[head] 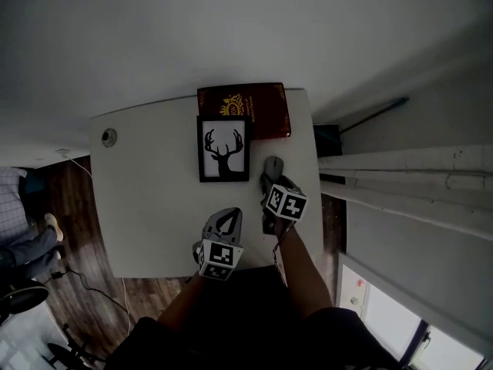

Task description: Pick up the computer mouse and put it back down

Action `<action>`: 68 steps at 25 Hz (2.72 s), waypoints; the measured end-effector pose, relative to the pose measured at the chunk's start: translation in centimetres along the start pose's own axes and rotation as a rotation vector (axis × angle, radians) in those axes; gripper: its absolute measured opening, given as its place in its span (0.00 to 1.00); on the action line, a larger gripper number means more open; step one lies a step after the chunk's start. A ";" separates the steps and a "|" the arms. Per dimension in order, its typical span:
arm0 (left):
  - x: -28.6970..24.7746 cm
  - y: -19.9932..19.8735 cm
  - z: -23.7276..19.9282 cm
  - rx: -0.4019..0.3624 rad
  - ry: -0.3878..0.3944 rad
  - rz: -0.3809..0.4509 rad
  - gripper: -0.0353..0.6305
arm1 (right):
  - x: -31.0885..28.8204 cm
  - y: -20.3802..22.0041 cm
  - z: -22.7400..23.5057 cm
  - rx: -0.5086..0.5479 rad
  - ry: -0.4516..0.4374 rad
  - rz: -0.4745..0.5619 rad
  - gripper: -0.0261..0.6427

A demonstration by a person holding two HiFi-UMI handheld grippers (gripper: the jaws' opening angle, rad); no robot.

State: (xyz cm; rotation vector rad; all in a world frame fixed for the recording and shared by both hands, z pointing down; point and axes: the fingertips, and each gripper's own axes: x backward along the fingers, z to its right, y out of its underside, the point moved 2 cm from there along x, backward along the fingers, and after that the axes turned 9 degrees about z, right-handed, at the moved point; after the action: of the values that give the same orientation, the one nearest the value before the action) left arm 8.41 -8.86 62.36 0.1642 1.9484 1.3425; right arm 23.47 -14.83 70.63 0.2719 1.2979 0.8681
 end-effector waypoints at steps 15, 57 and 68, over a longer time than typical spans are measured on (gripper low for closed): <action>0.6 0.3 -1.0 -0.005 -0.014 0.004 0.06 | 1.7 0.5 -0.9 0.471 -0.052 -0.009 0.39; -9.0 4.3 5.8 -1.118 0.604 -0.304 0.43 | 8.3 6.9 -3.0 1.780 -0.489 0.216 0.30; -9.5 4.9 5.7 -0.959 0.620 -0.321 0.26 | 9.0 6.6 -3.3 1.855 -0.495 0.272 0.30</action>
State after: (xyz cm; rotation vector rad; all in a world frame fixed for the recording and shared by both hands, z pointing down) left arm 17.34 -7.04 70.37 -1.0781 1.4381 2.0744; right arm 17.98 -5.19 67.33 1.9744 1.2156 -0.4699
